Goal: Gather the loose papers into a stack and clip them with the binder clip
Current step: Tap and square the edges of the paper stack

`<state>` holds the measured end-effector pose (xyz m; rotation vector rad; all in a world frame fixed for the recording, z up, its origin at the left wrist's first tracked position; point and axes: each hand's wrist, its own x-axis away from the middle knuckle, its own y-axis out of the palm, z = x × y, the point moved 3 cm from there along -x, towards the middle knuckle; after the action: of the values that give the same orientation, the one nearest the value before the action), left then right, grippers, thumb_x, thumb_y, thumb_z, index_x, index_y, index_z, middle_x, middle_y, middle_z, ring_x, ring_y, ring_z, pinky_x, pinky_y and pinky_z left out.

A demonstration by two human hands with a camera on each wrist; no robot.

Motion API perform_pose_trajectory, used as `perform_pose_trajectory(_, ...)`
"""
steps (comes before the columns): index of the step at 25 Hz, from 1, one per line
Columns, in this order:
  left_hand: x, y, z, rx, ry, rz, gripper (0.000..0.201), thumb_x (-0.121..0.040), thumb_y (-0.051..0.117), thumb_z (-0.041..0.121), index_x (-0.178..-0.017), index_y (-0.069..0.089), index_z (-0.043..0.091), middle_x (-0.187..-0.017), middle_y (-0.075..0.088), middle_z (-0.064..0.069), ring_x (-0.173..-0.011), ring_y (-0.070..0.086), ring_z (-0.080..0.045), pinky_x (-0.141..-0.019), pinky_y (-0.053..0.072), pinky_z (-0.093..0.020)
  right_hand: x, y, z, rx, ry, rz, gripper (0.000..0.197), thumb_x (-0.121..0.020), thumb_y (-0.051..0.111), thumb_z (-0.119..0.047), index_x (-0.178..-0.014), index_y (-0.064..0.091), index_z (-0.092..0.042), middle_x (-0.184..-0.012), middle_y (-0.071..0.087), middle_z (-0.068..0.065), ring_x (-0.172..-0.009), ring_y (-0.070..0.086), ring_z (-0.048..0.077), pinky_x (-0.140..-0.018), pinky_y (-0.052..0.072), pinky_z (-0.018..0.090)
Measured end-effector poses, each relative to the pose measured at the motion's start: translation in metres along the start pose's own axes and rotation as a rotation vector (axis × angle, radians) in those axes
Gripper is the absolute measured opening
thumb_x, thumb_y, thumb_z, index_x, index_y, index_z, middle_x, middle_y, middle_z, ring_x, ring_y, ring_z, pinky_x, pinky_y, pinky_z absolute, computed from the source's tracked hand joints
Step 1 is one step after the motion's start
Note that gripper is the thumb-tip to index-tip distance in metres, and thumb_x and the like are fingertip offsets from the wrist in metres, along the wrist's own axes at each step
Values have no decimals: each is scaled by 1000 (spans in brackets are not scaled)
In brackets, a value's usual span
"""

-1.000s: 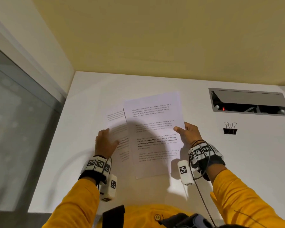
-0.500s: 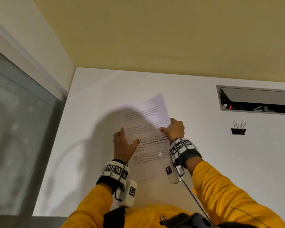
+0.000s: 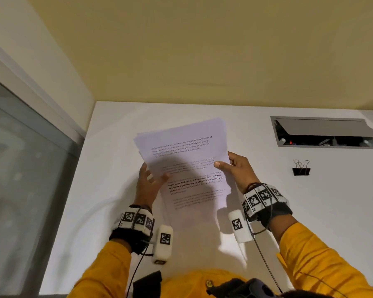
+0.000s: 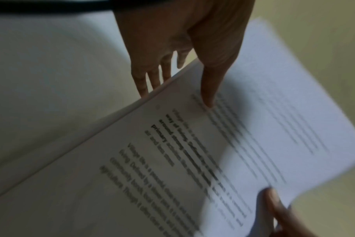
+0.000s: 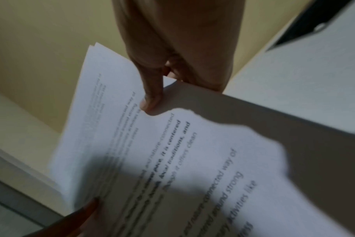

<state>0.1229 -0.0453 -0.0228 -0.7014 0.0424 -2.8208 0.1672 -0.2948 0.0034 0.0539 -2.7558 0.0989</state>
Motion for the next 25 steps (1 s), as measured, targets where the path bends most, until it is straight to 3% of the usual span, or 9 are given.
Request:
perform_pose_trajectory(3, 18, 4, 38, 33, 156, -123, 48, -77, 70, 28, -122, 57, 18, -113, 68, 3, -107, 64, -17, -82, 50, -25, 19, -13, -27, -77, -78, -22, 24, -78, 67, -7, -98, 70, -19, -95, 76, 0, -94, 70, 21, -87, 55, 34)
perform_pose_trajectory(6, 42, 11, 76, 49, 285, -203, 27, -91, 55, 17, -117, 60, 18, -106, 69, 12, -95, 67, 4, -74, 51, -11, 35, -25, -49, -138, -153, -14, 25, -72, 71, -19, -97, 70, -21, -95, 76, -3, -94, 69, 20, -85, 56, 31)
perform_pose_trajectory(9, 58, 20, 93, 57, 349, -234, 21, -91, 52, 10, -110, 60, 16, -94, 67, 16, -80, 67, 11, -63, 49, -4, 46, -38, -57, -107, -199, 12, 26, -67, 73, -22, -94, 70, -23, -91, 75, -7, -91, 69, 16, -83, 56, 27)
perform_pose_trajectory(12, 59, 25, 82, 2, 323, -238, 20, -85, 61, 6, -103, 65, 15, -83, 72, 19, -78, 69, 4, -65, 54, -10, 49, -40, -48, 27, -188, 60, 30, -70, 75, -8, -99, 67, -14, -95, 71, 1, -90, 67, 18, -81, 55, 24)
perform_pose_trajectory(14, 58, 24, 72, -47, 302, -221, 22, -79, 68, 7, -95, 67, 22, -80, 74, 19, -80, 69, 1, -77, 58, -21, 53, -37, -40, 40, -161, 84, 29, -68, 76, -4, -94, 67, -13, -93, 69, 5, -88, 66, 20, -80, 55, 24)
perform_pose_trajectory(17, 59, 22, 73, -65, 269, -192, 29, -75, 73, 11, -102, 67, 17, -98, 73, 5, -95, 70, -13, -88, 56, -31, 56, -36, -37, 13, -155, 103, 27, -69, 76, -5, -84, 65, -24, -88, 68, 0, -82, 65, 14, -80, 54, 25)
perform_pose_trajectory(19, 63, 17, 89, -50, 325, -140, 41, -74, 74, 10, -113, 61, 13, -104, 69, 2, -103, 67, -21, -89, 56, -29, 58, -38, -39, 40, -175, 118, 22, -71, 76, -9, -86, 66, -21, -87, 69, 0, -80, 64, 12, -78, 52, 26)
perform_pose_trajectory(22, 71, 0, 132, -205, 626, 73, 67, -72, 77, 15, -130, 44, 19, -114, 60, 5, -113, 57, -14, -96, 47, -18, 59, -44, -52, 162, -235, 159, 30, -72, 75, -13, -100, 69, -4, -95, 70, 11, -79, 66, 16, -78, 53, 30)
perform_pose_trajectory(25, 89, 1, 164, -529, 894, 98, 61, -75, 75, 24, -129, 48, 20, -132, 56, 3, -127, 47, -13, -114, 28, -34, 61, -43, -76, 357, -347, 145, 26, -72, 76, -15, -92, 72, 1, -82, 71, 14, -71, 62, 18, -65, 49, 30)
